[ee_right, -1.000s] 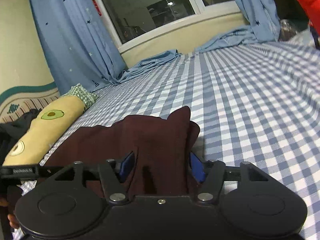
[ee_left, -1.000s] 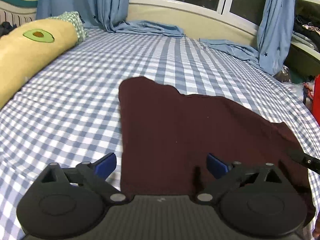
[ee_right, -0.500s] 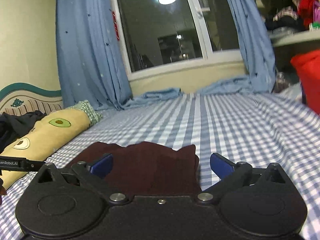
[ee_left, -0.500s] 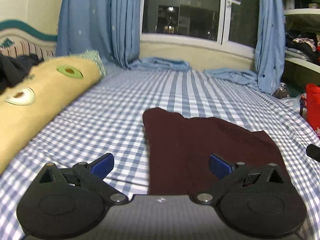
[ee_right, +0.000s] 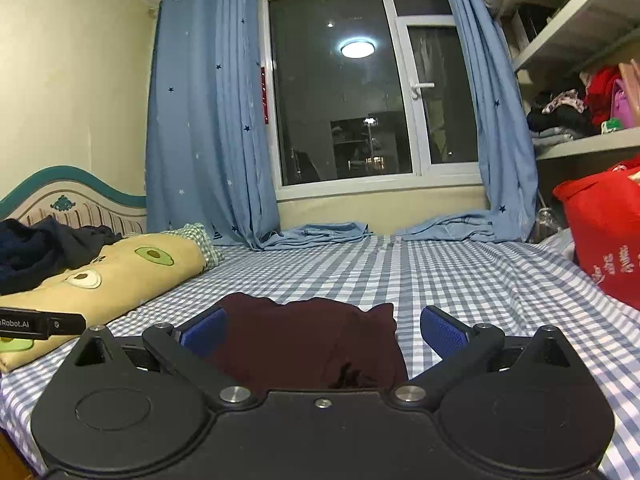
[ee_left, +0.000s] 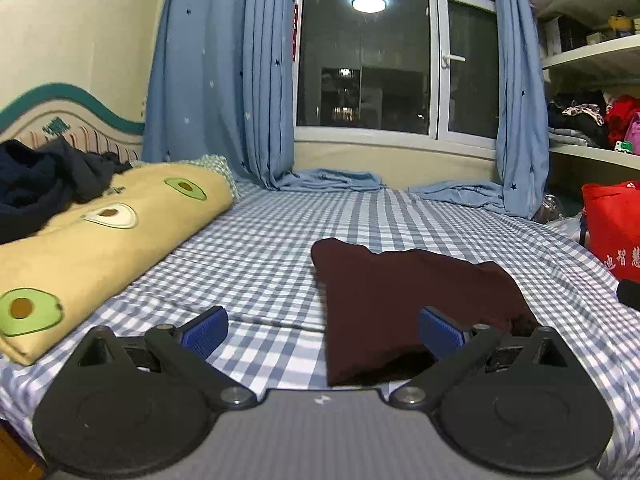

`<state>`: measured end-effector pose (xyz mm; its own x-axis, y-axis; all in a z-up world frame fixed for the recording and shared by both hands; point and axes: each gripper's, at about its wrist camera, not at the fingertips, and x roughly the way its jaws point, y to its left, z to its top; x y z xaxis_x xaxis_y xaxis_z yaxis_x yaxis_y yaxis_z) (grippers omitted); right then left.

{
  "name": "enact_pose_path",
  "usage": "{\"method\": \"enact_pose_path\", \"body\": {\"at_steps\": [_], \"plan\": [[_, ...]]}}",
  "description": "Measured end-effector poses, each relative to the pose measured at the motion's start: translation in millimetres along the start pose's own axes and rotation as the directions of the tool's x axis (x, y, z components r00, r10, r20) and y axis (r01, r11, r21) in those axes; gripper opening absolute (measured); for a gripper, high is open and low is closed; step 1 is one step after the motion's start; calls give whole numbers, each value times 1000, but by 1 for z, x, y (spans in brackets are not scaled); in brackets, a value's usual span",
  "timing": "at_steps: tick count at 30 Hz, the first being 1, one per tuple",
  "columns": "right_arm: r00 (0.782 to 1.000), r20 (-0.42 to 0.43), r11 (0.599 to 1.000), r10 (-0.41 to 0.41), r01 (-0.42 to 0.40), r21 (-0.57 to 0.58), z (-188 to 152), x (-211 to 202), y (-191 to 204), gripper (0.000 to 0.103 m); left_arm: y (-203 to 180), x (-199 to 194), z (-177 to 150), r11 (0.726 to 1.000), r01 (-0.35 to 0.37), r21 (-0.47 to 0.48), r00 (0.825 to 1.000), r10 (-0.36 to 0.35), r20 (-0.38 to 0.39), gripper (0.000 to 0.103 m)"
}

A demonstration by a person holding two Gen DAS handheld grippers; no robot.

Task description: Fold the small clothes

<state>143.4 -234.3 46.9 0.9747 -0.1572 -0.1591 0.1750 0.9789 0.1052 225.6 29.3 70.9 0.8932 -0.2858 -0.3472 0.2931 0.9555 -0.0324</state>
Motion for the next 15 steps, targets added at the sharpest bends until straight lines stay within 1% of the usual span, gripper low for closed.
{"method": "enact_pose_path", "body": {"at_steps": [7,12,15], "plan": [[999,40,1000,-26,27,-9,-25,-55,12,103,2,-46,-32,999,-33,27,999,31,40,102],[997,62,998,-44,46,-35,-44,-80,20,103,2,-63,-53,998,-46,34,998,45,47,102],[996,64,998,-56,58,-33,-54,-92,21,103,3,-68,-64,999,-46,17,998,45,47,102]]}}
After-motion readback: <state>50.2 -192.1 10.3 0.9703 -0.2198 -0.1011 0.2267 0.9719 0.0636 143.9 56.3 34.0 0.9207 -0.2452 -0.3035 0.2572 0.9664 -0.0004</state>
